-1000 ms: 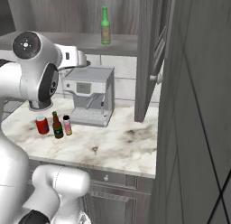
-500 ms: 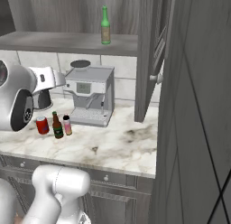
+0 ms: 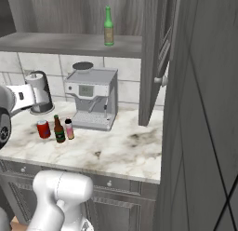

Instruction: Sort all alcoholic drinks to one cabinet, and non-alcoholic drinks to the other.

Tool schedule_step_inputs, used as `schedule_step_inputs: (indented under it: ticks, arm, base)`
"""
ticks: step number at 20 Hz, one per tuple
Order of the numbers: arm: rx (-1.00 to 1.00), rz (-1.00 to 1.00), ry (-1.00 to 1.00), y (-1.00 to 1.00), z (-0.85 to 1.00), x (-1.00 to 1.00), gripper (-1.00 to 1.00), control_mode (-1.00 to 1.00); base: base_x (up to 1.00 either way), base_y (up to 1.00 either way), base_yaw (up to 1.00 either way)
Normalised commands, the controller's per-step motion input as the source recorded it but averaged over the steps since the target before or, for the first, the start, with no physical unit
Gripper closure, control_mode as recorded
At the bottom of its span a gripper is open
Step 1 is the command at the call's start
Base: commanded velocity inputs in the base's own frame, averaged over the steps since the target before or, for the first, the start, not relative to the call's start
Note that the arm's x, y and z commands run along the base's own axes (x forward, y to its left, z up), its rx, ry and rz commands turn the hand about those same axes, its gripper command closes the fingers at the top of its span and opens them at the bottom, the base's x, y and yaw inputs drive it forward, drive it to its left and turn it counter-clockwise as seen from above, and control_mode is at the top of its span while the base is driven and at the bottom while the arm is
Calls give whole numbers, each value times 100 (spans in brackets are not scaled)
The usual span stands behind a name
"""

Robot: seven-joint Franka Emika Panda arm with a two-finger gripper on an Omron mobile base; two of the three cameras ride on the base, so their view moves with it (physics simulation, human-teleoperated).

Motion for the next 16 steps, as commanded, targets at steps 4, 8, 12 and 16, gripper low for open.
schedule_step_inputs:
  ticks: [4, 8, 12, 16]
  arm:
    - [-1, 1, 7, 26, -21, -9, -100, -100]
    - [0, 0, 7, 18, -14, 0, -100, -100]
    - [1, 0, 11, 18, -10, 5, -100, -100]
    - [2, 0, 12, 9, -17, 7, -100, -100]
  base:
    - [0, 0, 0]
    - [0, 0, 0]
    - [0, 0, 0]
    - [0, 0, 0]
